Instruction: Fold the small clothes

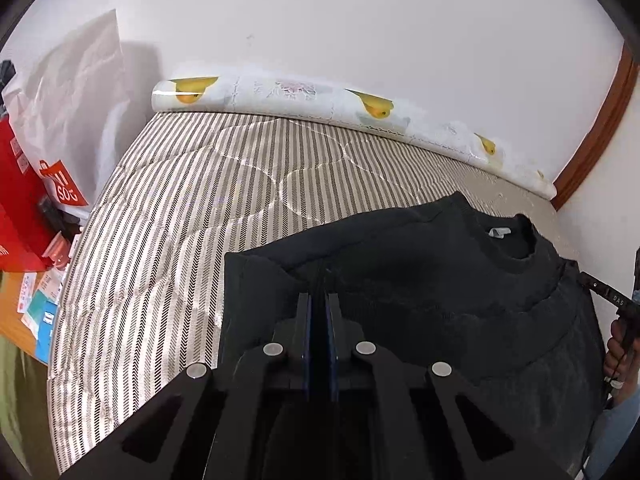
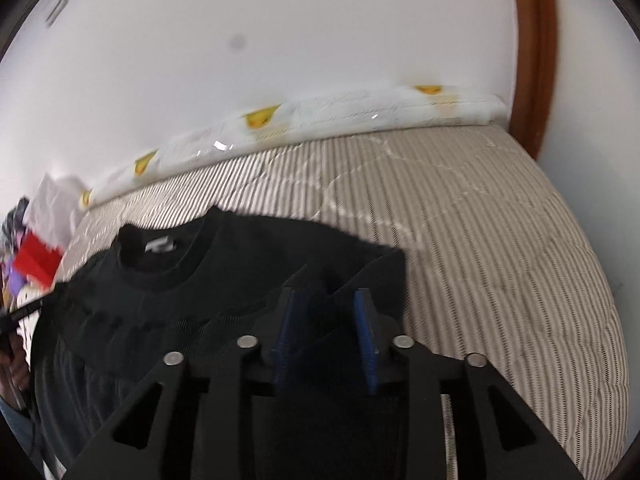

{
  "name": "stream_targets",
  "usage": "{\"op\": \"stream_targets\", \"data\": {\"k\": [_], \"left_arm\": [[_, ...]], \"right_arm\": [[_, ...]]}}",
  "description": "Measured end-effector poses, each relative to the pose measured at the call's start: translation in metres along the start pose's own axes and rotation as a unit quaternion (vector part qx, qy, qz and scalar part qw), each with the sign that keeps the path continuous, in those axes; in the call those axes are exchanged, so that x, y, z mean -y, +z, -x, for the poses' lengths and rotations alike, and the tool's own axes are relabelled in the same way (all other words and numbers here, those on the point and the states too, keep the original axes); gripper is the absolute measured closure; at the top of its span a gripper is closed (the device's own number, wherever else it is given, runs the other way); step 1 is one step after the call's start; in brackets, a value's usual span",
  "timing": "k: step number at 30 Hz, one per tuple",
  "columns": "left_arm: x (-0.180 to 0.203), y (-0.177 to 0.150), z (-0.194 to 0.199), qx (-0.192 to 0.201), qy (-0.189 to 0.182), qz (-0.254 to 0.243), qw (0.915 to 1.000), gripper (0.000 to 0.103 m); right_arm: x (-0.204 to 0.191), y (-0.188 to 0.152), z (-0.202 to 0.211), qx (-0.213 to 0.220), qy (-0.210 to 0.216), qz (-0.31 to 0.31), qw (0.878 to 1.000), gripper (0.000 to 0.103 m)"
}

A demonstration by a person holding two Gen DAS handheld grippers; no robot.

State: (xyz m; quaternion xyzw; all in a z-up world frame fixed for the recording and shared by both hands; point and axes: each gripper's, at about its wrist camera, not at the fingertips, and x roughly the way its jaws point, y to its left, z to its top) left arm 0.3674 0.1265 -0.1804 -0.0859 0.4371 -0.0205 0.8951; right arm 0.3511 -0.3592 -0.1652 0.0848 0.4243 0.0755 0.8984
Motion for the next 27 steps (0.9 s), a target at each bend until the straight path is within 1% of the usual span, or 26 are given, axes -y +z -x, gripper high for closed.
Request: {"op": "stream_targets", "data": {"k": [3, 5, 6, 7, 8, 10, 12, 14, 16, 17, 19, 21, 23, 25, 27], "left_arm": [[0.004, -0.002, 0.001, -0.006, 0.008, -0.01, 0.9999, 0.096], [0.004, -0.006, 0.003, -0.011, 0.01, -0.014, 0.9998, 0.095], [0.005, -0.007, 0.003, -0.016, 0.012, -0.017, 0.9997, 0.095], [0.006, -0.009, 0.003, -0.019, 0.015, -0.022, 0.9995, 0.095], [0.008, -0.011, 0.005, -0.017, 0.021, -0.029, 0.9992, 0.096], [0.011, -0.012, 0.011, -0.009, 0.027, -0.036, 0.9989, 0.097], [0.014, -0.008, 0.022, 0.009, 0.027, -0.035, 0.999, 0.097], [0.016, 0.003, 0.03, 0.022, 0.016, -0.028, 0.9992, 0.097], [0.019, 0.01, 0.028, 0.026, 0.018, -0.029, 0.9991, 0.097], [0.02, 0.012, 0.023, 0.023, 0.023, -0.031, 0.999, 0.097], [0.021, 0.013, 0.007, 0.005, 0.03, -0.027, 0.9992, 0.097], [0.02, 0.008, -0.008, -0.013, 0.037, -0.019, 0.9991, 0.096], [0.018, 0.003, -0.016, -0.018, 0.041, -0.016, 0.9989, 0.096], [0.019, 0.001, -0.016, -0.018, 0.046, -0.018, 0.9986, 0.093], [0.021, 0.0, -0.014, -0.015, 0.049, -0.022, 0.9984, 0.092]], "right_arm": [[-0.006, -0.002, -0.014, -0.023, -0.018, 0.017, 0.999, 0.065], [-0.009, -0.003, -0.023, -0.038, -0.025, 0.024, 0.999, 0.065], [-0.01, -0.004, -0.024, -0.039, -0.03, 0.027, 0.998, 0.066], [-0.012, -0.004, -0.024, -0.038, -0.035, 0.034, 0.998, 0.075], [-0.014, -0.005, -0.022, -0.032, -0.041, 0.045, 0.998, 0.079], [-0.017, -0.006, -0.011, -0.014, -0.033, 0.059, 0.998, 0.084], [-0.017, -0.003, 0.005, 0.019, -0.029, 0.064, 0.997, 0.085], [-0.013, 0.003, 0.024, 0.05, -0.016, 0.054, 0.997, 0.085], [-0.01, 0.012, 0.035, 0.072, -0.005, 0.043, 0.996, 0.085], [-0.008, 0.016, 0.035, 0.076, -0.01, 0.041, 0.996, 0.085], [-0.006, 0.019, 0.023, 0.062, -0.026, 0.043, 0.997, 0.085], [0.001, 0.018, 0.0, 0.03, -0.032, 0.031, 0.999, 0.085], [0.009, 0.013, -0.021, -0.001, -0.035, 0.012, 0.999, 0.084], [0.012, 0.006, -0.027, -0.011, -0.036, 0.004, 0.999, 0.081], [0.014, 0.004, -0.024, -0.011, -0.039, -0.001, 0.999, 0.078]]}}
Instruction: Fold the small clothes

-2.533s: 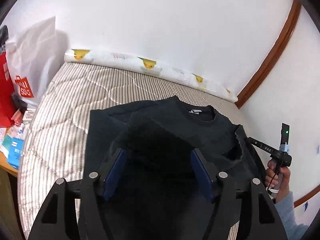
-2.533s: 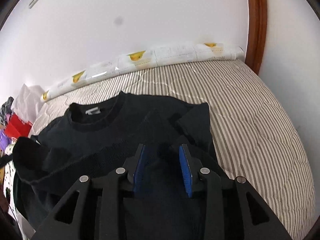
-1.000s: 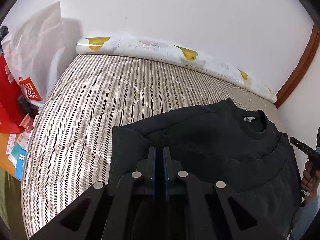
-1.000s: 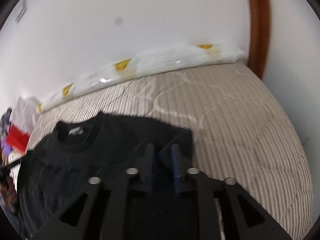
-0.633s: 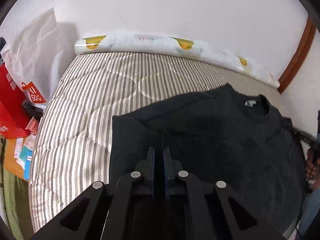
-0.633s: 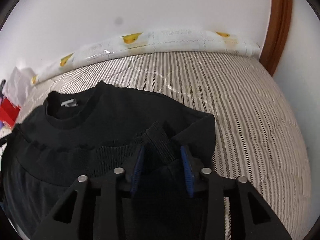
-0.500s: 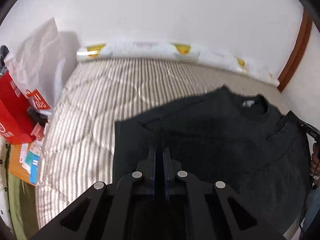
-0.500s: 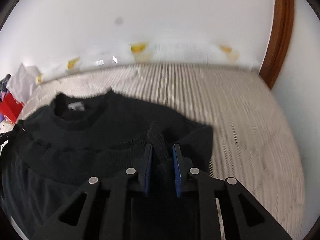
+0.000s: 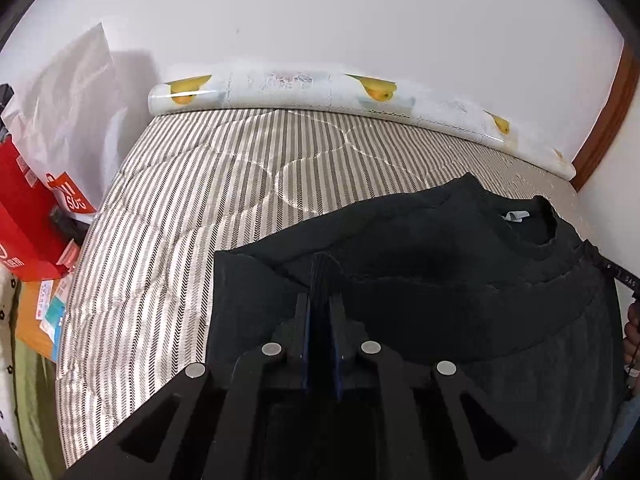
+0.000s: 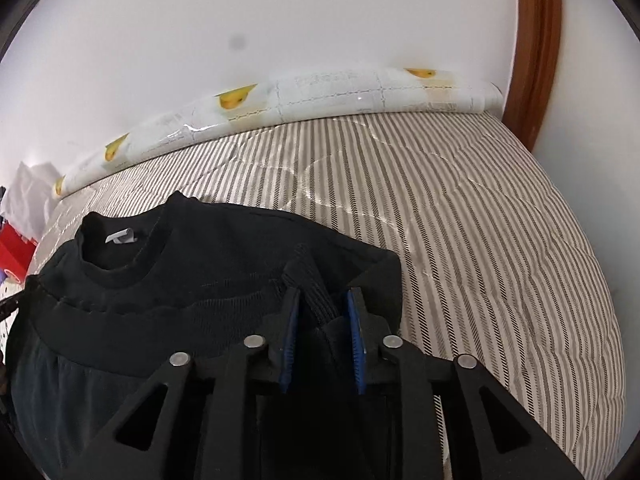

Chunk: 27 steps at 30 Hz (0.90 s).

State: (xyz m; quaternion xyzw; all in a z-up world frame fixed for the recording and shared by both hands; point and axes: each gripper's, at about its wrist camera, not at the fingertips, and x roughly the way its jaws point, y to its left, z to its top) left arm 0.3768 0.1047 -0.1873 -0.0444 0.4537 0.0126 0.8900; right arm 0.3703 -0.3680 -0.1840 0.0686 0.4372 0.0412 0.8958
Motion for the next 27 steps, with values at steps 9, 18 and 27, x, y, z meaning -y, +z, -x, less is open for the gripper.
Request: {"op": "stream_targets", "data": {"k": [9, 18, 27], "left_arm": [[-0.001, -0.016, 0.024, -0.006, -0.004, 0.008, 0.9999, 0.072], [-0.013, -0.071, 0.083, 0.013, -0.031, 0.012, 0.9994, 0.046], [-0.051, -0.159, 0.132, 0.002, -0.088, 0.066, 0.994, 0.046]], "right_arm": [[-0.049, -0.012, 0.053, 0.038, -0.039, 0.052, 0.997, 0.069], [-0.14, -0.064, 0.071, 0.032, 0.047, 0.069, 0.996, 0.059], [-0.208, -0.109, 0.045, -0.003, 0.04, 0.108, 0.993, 0.059]]}}
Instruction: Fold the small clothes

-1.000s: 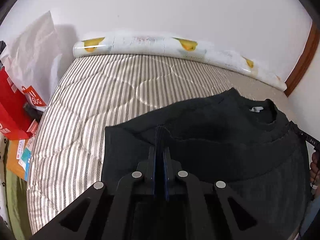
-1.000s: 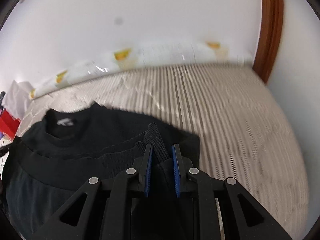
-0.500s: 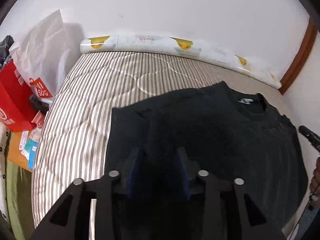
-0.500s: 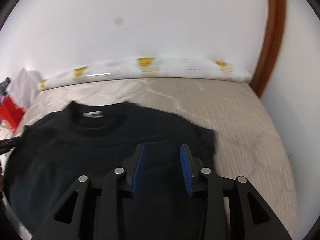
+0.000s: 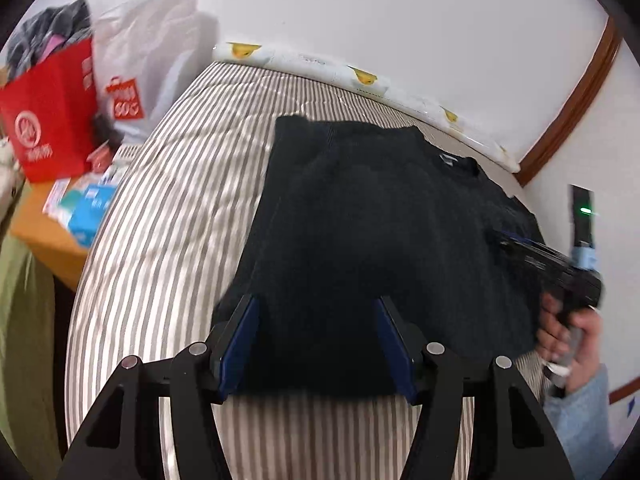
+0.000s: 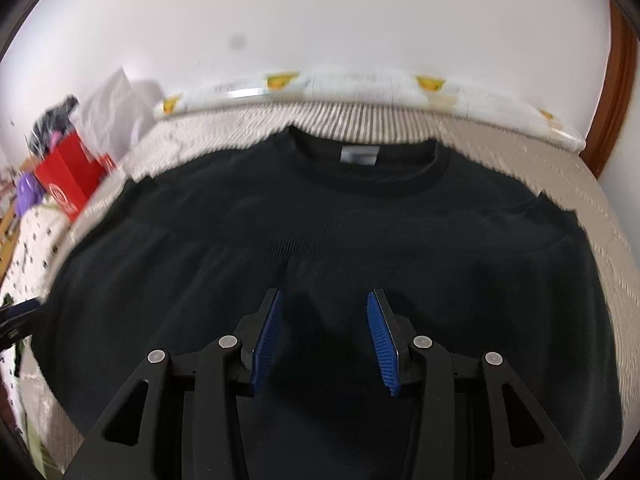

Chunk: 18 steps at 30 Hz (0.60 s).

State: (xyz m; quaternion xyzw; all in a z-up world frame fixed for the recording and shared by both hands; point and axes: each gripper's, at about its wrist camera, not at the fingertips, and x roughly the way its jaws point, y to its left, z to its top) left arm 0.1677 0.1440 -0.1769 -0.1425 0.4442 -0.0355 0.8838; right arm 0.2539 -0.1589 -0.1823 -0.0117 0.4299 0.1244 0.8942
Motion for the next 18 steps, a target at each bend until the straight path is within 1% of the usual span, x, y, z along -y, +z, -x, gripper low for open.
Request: {"op": "stream_targets", "data": {"k": [2, 3, 6, 9, 12, 14, 16, 18], "left_arm": [[-0.003, -0.016, 0.008, 0.0, -0.012, 0.005, 0.9999, 0.046], [-0.005, -0.023, 0.01, 0.001, -0.017, 0.01, 0.9998, 0.046], [-0.009, -0.044, 0.012, 0.002, -0.04, 0.03, 0.9988, 0.045], [-0.014, -0.057, 0.004, -0.001, -0.068, 0.057, 0.9961, 0.045], [-0.021, -0.06, -0.006, 0.004, -0.094, 0.093, 0.9912, 0.045], [-0.024, -0.059, -0.009, 0.019, -0.11, 0.109, 0.9877, 0.043], [-0.024, -0.057, -0.012, 0.025, -0.118, 0.117, 0.9859, 0.042], [-0.022, -0.053, -0.016, 0.033, -0.124, 0.122, 0.9842, 0.038]], "right_arm": [[-0.004, -0.008, -0.004, -0.01, -0.022, 0.009, 1.0, 0.059], [-0.007, -0.013, -0.001, -0.007, -0.031, 0.015, 0.999, 0.059], [-0.01, -0.029, 0.01, -0.004, -0.034, 0.026, 0.999, 0.059], [-0.012, -0.049, 0.019, -0.003, -0.038, 0.031, 0.999, 0.059], [-0.016, -0.07, 0.032, 0.008, -0.047, 0.037, 0.998, 0.059], [-0.016, -0.08, 0.039, 0.012, -0.043, 0.035, 0.998, 0.059], [-0.016, -0.089, 0.046, 0.015, -0.038, 0.03, 0.999, 0.059], [-0.014, -0.098, 0.054, 0.02, -0.034, 0.026, 0.999, 0.059]]}}
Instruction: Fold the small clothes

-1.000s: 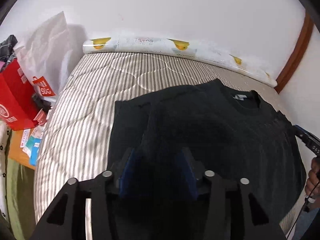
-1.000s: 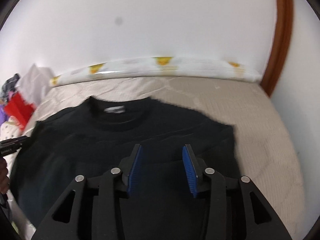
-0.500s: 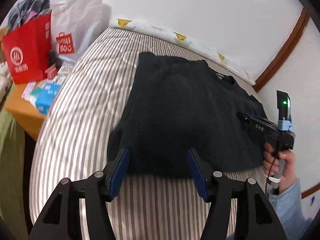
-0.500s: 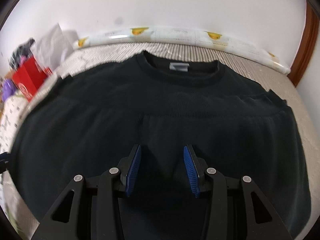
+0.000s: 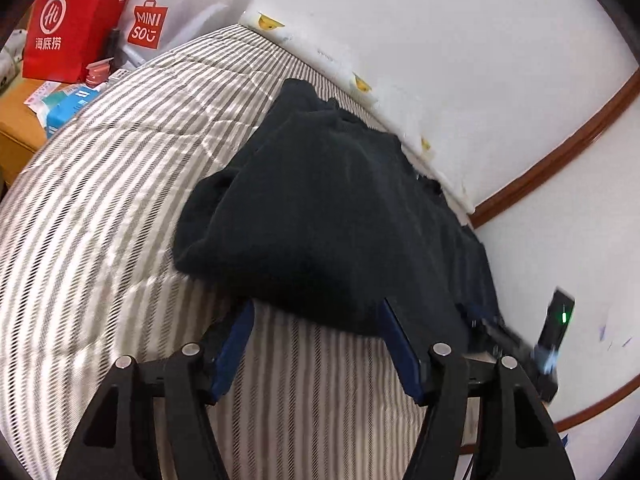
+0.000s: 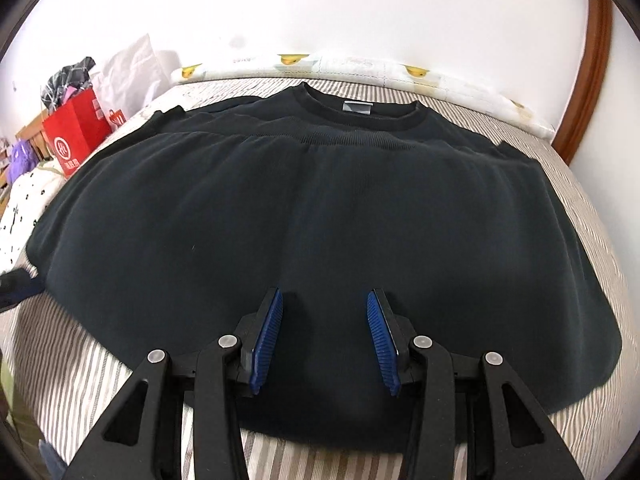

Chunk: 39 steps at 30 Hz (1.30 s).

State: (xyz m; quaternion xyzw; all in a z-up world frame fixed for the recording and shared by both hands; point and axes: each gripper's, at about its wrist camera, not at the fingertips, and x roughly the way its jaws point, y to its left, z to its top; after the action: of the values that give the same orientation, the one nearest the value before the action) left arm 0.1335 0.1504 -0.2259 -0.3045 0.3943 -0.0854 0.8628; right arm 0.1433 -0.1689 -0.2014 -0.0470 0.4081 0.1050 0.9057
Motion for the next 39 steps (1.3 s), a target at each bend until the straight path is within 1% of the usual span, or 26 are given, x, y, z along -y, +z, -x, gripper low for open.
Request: {"op": "stream_targets", "data": {"k": [4, 6, 8, 10, 11, 12, 13, 15, 17, 18, 19, 23, 26, 28, 30, 33, 34, 37, 39], "left_arm": [[0.002, 0.009, -0.007, 0.014, 0.004, 0.009, 0.9999, 0.038], [0.003, 0.01, -0.01, 0.018, 0.005, 0.019, 0.9996, 0.04], [0.006, 0.013, -0.013, 0.021, 0.012, 0.022, 0.9995, 0.041], [0.01, 0.014, -0.016, 0.022, 0.032, 0.016, 0.9991, 0.05], [0.013, 0.015, -0.017, 0.022, 0.05, 0.011, 0.9984, 0.059], [0.016, 0.016, -0.019, 0.021, 0.066, 0.006, 0.9976, 0.063], [0.017, 0.016, -0.019, 0.018, 0.072, 0.004, 0.9972, 0.065], [0.02, 0.019, -0.017, 0.016, 0.077, 0.007, 0.9969, 0.073], [0.027, 0.022, -0.012, 0.017, 0.085, -0.001, 0.9962, 0.078], [0.031, 0.023, -0.01, 0.017, 0.09, -0.007, 0.9957, 0.081], [0.037, 0.025, -0.007, 0.02, 0.092, -0.015, 0.9954, 0.082], [0.074, 0.033, 0.004, 0.045, 0.103, -0.06, 0.9918, 0.086], [0.106, 0.041, 0.005, 0.052, 0.121, -0.09, 0.9872, 0.087], [0.127, 0.044, 0.004, 0.058, 0.121, -0.111, 0.9848, 0.088], [0.154, 0.045, 0.0, 0.064, 0.121, -0.142, 0.9803, 0.089], [0.192, 0.041, -0.008, 0.063, 0.105, -0.186, 0.975, 0.09], [0.207, 0.037, -0.015, 0.059, 0.095, -0.203, 0.9728, 0.09], [0.235, 0.025, -0.034, 0.042, 0.067, -0.234, 0.9691, 0.09], [0.253, 0.013, -0.052, 0.022, 0.047, -0.257, 0.965, 0.09]], "right_arm": [[0.0, -0.01, 0.01, 0.005, 0.001, -0.005, 1.0, 0.059], [-0.002, -0.013, 0.013, 0.006, -0.003, -0.002, 1.0, 0.059], [-0.004, -0.02, 0.017, 0.008, -0.007, 0.004, 1.0, 0.059], [-0.007, -0.027, 0.022, 0.009, -0.01, 0.014, 1.0, 0.059], [-0.009, -0.032, 0.026, 0.01, -0.01, 0.022, 1.0, 0.059], [-0.009, -0.035, 0.028, 0.011, -0.008, 0.027, 1.0, 0.059], [-0.01, -0.037, 0.031, 0.014, -0.005, 0.032, 0.999, 0.059], [-0.005, -0.04, 0.039, 0.017, 0.012, 0.029, 0.999, 0.059], [0.009, -0.041, 0.049, 0.026, 0.035, 0.001, 0.999, 0.059], [0.015, -0.041, 0.053, 0.032, 0.039, -0.012, 0.999, 0.059], [0.023, -0.042, 0.057, 0.038, 0.041, -0.024, 0.998, 0.059], [0.052, -0.045, 0.071, 0.054, 0.023, -0.049, 0.997, 0.059], [0.073, -0.049, 0.08, 0.063, 0.016, -0.07, 0.995, 0.059], [0.085, -0.053, 0.086, 0.068, 0.015, -0.084, 0.994, 0.059], [0.097, -0.057, 0.094, 0.075, 0.011, -0.095, 0.993, 0.059], [0.11, -0.064, 0.104, 0.085, 0.001, -0.098, 0.992, 0.059], [0.113, -0.067, 0.107, 0.087, -0.005, -0.097, 0.991, 0.059], [0.119, -0.072, 0.111, 0.09, -0.017, -0.098, 0.991, 0.059], [0.126, -0.077, 0.112, 0.088, -0.02, -0.104, 0.99, 0.059]]}}
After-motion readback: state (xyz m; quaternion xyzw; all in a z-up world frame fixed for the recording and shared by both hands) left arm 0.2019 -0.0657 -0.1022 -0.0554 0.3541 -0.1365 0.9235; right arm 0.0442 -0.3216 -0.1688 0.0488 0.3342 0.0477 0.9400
